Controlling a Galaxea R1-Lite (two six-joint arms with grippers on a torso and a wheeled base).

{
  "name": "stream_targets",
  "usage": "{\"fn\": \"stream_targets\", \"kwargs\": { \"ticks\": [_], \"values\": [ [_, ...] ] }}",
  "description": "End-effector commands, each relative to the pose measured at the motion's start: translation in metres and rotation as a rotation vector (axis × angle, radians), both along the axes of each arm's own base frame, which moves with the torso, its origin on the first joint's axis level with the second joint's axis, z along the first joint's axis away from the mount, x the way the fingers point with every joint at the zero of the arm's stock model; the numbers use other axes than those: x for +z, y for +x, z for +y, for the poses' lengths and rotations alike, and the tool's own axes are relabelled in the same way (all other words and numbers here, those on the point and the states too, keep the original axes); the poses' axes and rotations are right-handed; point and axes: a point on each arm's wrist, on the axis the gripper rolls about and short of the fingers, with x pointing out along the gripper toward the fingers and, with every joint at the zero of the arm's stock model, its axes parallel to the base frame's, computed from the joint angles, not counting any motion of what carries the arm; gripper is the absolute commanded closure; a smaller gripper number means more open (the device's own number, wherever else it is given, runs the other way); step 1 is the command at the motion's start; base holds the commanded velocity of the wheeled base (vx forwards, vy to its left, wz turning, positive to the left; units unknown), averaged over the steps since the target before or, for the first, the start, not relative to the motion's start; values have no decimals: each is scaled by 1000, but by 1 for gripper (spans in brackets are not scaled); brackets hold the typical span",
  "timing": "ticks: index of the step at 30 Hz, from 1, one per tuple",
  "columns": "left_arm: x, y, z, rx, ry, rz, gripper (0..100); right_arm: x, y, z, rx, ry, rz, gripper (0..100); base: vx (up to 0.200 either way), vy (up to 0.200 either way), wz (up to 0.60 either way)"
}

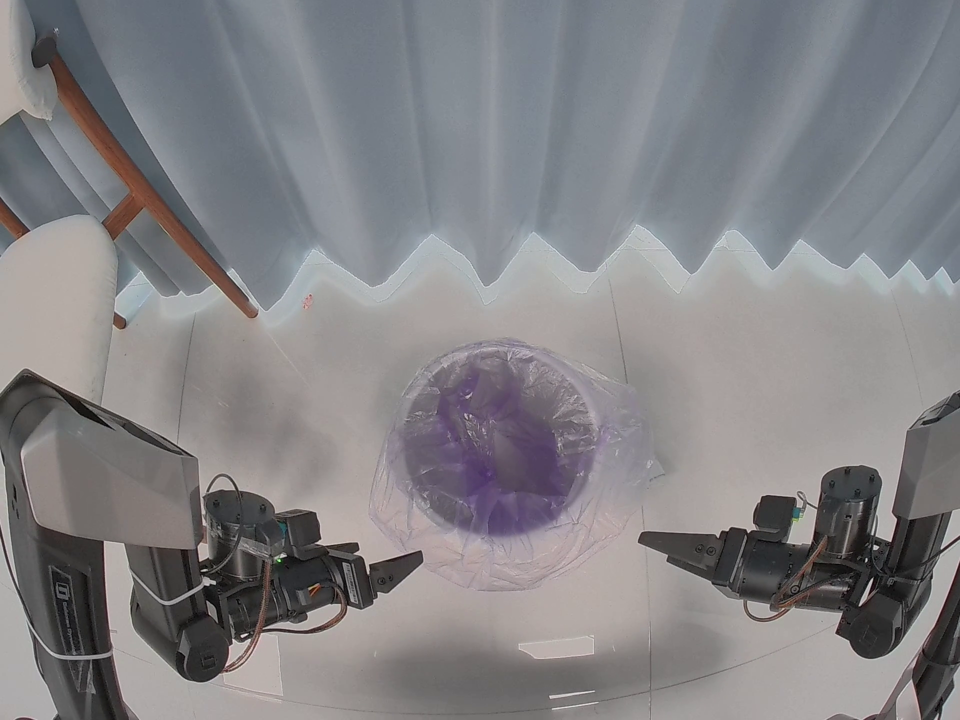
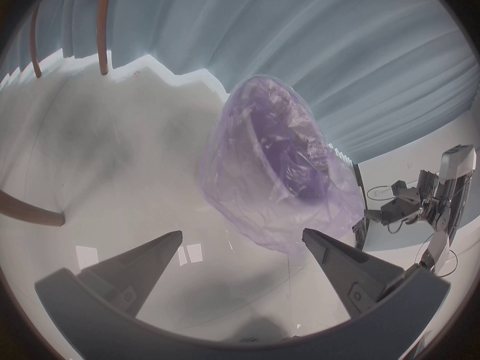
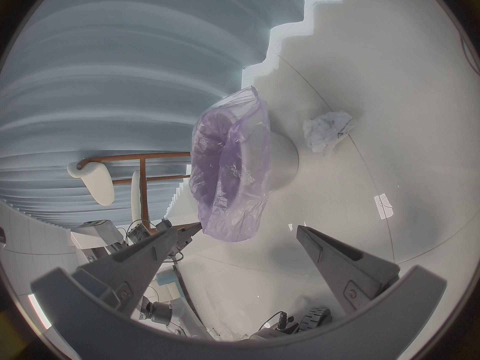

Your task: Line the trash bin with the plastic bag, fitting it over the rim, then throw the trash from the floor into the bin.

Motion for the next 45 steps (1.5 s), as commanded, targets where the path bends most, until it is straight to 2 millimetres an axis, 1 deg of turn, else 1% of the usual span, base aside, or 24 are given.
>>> {"fn": "stream_targets", "kwargs": {
  "ticks": [1,5,7,9,12,14,16,17,18,19,20,22,23,25,28,29,31,34,37,40,42,43,44,45],
  "values": [
    [-4,-5,-5,-27,13,18,0,3,1,0,2,3,-29,0,0,0,0],
    [-1,-7,-13,-72,29,-21,0,4,1,0,3,-1,-40,0,0,0,0],
    [3,-6,-21,-138,69,-90,0,4,1,-2,-2,-2,-43,0,0,0,0],
    [10,0,-27,-155,57,-146,0,3,1,-2,-2,-6,-39,0,0,0,0],
    [12,-1,-33,-179,31,-145,0,1,2,-1,-2,-8,-33,0,0,0,0],
    [13,-7,-44,-189,-77,-54,0,-5,5,-1,-4,-17,-14,0,0,0,0],
    [18,-10,-48,-159,-166,14,0,-9,7,-1,-5,-28,-7,0,0,0,0],
    [24,-9,-48,-140,-219,35,0,-12,7,-1,-1,-41,-5,0,0,0,0],
    [24,-9,-48,-140,-219,35,0,-12,7,-1,-1,-41,-5,0,0,0,0],
    [33,-9,-50,-132,-300,71,0,-15,8,-2,-2,-52,-2,0,0,0,0],
    [37,-10,-53,-140,-344,96,0,-16,9,-2,1,-58,-5,0,0,0,0],
    [40,-12,-55,-146,-370,115,0,-16,9,-2,2,-60,-7,0,0,0,0],
    [50,-16,-58,-159,-421,128,0,-16,9,-2,3,-61,-7,0,0,0,0],
    [57,-22,-61,-168,-455,151,0,-17,9,-2,3,-62,-5,0,0,0,0],
    [56,-28,-62,-172,-460,180,0,-17,10,-2,1,-62,-4,0,0,0,0],
    [49,-34,-58,-164,-436,214,0,-17,11,-3,-2,-61,-8,0,0,0,0],
    [45,-38,-54,-152,-421,234,0,-17,11,-3,-3,-61,-8,0,0,0,0],
    [31,-46,-42,-116,-356,286,0,-17,11,-3,-3,-61,-6,0,0,0,0],
    [33,-47,-37,-114,-354,285,0,-17,11,-3,-2,-61,-8,0,0,0,0],
    [38,-49,-42,-140,-370,272,0,-17,11,-3,-2,-60,-9,0,0,0,0],
    [38,-51,-53,-167,-388,288,0,-16,11,-3,-3,-58,-11,0,0,0,0],
    [38,-51,-53,-167,-389,291,0,-16,11,-3,-3,-58,-11,0,0,0,0],
    [37,-48,-61,-161,-428,324,0,-16,11,-3,-3,-58,-11,0,0,0,0],
    [37,-47,-64,-155,-450,343,0,-16,11,-3,-3,-58,-11,0,0,0,0]
  ]
}}
